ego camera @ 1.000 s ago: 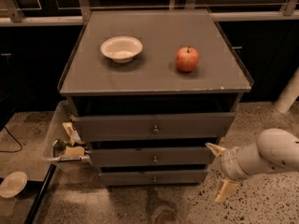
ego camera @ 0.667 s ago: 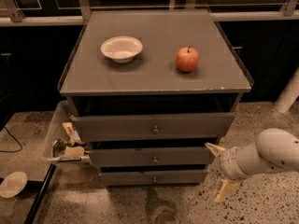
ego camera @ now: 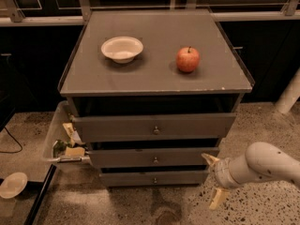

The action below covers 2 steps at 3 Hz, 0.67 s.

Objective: Open bottom drawer

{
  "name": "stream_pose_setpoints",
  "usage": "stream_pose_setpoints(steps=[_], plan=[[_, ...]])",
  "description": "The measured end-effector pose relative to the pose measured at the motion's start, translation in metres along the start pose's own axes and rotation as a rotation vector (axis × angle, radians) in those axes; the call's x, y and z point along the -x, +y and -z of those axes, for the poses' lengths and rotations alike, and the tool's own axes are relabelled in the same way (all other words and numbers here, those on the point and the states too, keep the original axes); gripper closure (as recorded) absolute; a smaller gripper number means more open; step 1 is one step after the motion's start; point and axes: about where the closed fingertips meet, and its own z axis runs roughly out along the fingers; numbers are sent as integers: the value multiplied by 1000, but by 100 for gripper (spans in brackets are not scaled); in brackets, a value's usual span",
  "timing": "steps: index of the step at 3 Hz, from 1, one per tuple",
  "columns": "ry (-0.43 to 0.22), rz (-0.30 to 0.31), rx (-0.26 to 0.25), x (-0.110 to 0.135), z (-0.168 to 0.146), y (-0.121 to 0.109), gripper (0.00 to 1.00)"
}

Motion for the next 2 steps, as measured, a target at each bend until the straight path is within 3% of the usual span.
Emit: stream_pose_setpoints(steps=[2], plan=[[-104, 56, 15, -58, -97, 2, 0]])
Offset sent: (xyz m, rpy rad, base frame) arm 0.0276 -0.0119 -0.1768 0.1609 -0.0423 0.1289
